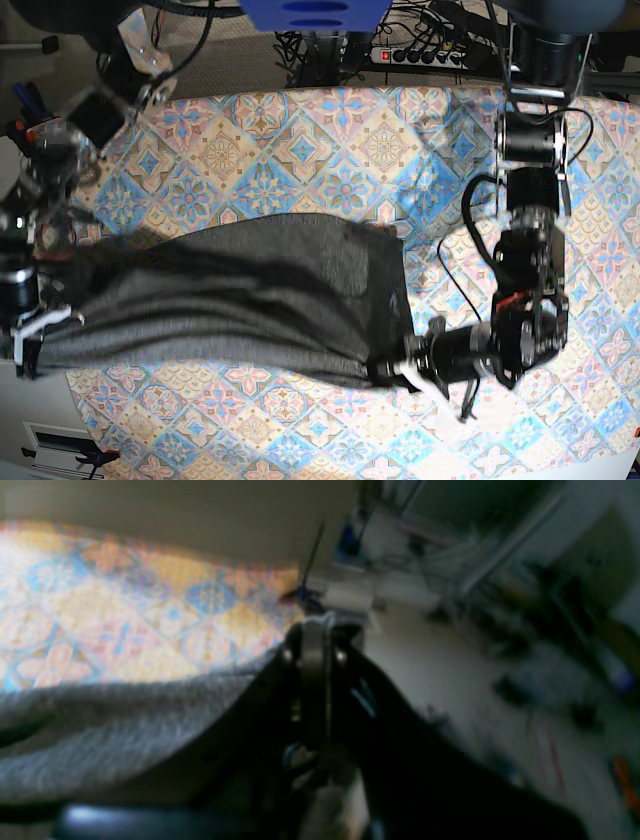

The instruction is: Layout the t-shirt on the table in an organized manner, then fold the t-shirt properly

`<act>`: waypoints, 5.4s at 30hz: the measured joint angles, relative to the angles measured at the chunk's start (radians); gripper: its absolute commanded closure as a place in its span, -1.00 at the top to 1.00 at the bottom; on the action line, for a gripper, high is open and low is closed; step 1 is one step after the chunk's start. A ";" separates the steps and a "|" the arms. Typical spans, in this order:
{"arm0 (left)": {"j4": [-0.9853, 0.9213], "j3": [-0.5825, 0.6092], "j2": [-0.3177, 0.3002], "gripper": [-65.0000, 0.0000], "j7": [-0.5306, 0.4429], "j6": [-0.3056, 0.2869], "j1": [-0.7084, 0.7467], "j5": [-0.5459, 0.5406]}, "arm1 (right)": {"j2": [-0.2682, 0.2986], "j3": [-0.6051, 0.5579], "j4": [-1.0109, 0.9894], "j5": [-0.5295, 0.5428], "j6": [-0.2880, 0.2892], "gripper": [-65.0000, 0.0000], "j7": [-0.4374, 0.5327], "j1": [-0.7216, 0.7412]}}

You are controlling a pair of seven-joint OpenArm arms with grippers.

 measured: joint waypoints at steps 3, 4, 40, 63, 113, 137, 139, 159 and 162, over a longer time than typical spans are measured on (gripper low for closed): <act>-0.105 0.000 0.000 -1.00 0.001 0.000 -0.058 0.019 | 0.003 -0.021 -0.111 -0.070 -0.009 -1.00 -0.018 0.070; -0.132 0.000 0.000 -1.00 0.000 0.000 -0.078 0.042 | 0.003 -0.034 -0.148 -0.083 -0.010 -1.00 -0.023 0.092; -0.766 0.097 0.005 -1.00 -0.122 -0.174 -0.623 0.336 | 0.036 -0.207 -0.994 -0.167 -0.005 -1.00 0.082 0.879; 0.208 -0.194 0.003 -1.00 0.167 -0.175 0.442 0.341 | -0.113 -0.045 -0.417 -0.003 -0.018 -1.00 0.003 -0.126; 0.282 -0.190 -0.119 -1.00 0.163 -0.174 0.879 0.327 | -0.303 0.496 -0.211 0.039 -0.007 -0.44 0.033 -0.426; 0.354 -0.192 -0.072 -0.44 0.195 -0.175 0.879 0.339 | -0.367 0.496 -0.040 0.058 -0.018 -0.30 0.039 -0.487; 0.354 -0.192 -0.077 -0.44 0.195 -0.175 0.879 0.338 | -0.372 0.496 -0.060 0.077 -0.016 -0.29 0.031 -0.513; 0.356 -0.195 0.072 -0.44 0.195 -0.176 0.687 0.034 | -0.356 0.320 0.100 0.117 -0.018 -0.30 0.202 -0.527; 0.356 -0.198 0.070 -0.44 0.196 -0.176 0.679 0.028 | -0.349 0.241 0.083 0.107 -0.024 -0.30 0.201 -0.537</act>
